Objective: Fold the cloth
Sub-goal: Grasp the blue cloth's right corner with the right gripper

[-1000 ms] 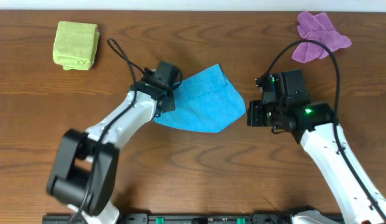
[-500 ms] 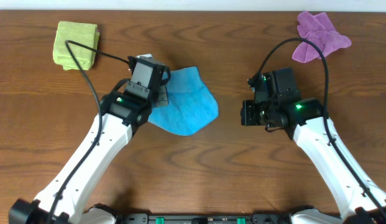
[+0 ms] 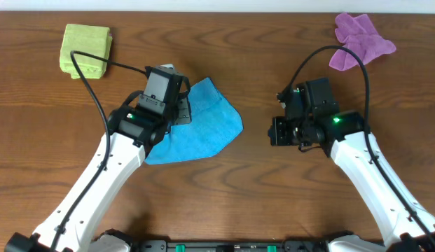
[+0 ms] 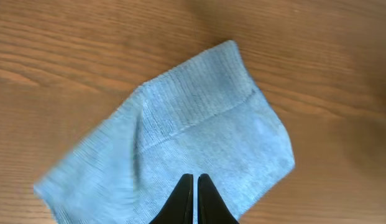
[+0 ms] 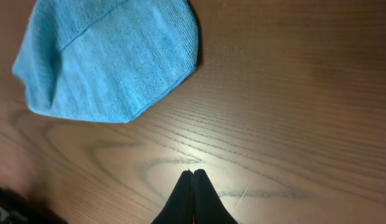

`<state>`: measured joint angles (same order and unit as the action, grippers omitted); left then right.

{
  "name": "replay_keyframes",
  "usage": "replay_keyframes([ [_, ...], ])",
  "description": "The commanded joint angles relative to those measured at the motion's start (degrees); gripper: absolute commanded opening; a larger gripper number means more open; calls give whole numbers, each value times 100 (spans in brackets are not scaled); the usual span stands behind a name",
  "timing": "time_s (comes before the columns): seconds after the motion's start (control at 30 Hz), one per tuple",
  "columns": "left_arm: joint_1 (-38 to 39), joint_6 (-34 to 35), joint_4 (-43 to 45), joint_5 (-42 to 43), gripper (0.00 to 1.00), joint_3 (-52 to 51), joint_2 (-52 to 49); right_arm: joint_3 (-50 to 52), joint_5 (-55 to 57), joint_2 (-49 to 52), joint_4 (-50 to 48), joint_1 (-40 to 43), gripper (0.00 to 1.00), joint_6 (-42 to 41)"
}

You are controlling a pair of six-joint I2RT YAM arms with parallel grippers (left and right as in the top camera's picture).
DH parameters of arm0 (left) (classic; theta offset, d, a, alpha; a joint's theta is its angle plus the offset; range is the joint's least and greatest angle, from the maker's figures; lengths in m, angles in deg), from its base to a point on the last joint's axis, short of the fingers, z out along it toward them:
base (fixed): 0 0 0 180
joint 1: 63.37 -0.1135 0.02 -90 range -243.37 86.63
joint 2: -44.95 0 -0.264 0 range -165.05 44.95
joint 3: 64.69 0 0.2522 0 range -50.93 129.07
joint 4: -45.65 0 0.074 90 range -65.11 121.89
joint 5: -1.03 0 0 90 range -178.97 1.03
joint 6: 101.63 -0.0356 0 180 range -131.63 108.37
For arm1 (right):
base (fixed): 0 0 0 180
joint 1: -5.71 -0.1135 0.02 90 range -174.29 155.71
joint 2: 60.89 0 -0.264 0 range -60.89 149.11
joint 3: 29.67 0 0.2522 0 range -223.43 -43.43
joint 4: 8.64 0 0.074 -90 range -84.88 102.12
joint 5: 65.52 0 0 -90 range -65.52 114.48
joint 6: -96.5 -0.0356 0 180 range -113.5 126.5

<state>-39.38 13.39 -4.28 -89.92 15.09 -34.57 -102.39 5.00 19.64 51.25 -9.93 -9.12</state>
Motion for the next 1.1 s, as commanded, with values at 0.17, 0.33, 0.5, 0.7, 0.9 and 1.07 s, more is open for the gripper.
replay_keyframes([
  [0.17, -35, -55, -234, -328, 6, 70, 160, 22, -109, 26, -197, -306, 2, 310],
  [0.33, -129, 103, -529, -664, 64, 70, 162, 22, 2, 345, -992, -667, 5, 304],
  [0.5, -190, 116, -752, -649, 84, 70, 166, 22, -372, 1187, -1486, -643, 45, 280],
  [0.7, -190, 116, -885, -527, 86, 70, 168, 22, -1259, 2157, -2048, -479, 49, 214],
  [0.9, -190, 116, -887, -503, 87, 70, 168, 20, -1224, 2586, -2267, -376, 51, 63],
  [1.07, -190, 116, -885, -496, 87, 70, 166, 20, -1178, 2826, -2555, -378, 54, -125],
])
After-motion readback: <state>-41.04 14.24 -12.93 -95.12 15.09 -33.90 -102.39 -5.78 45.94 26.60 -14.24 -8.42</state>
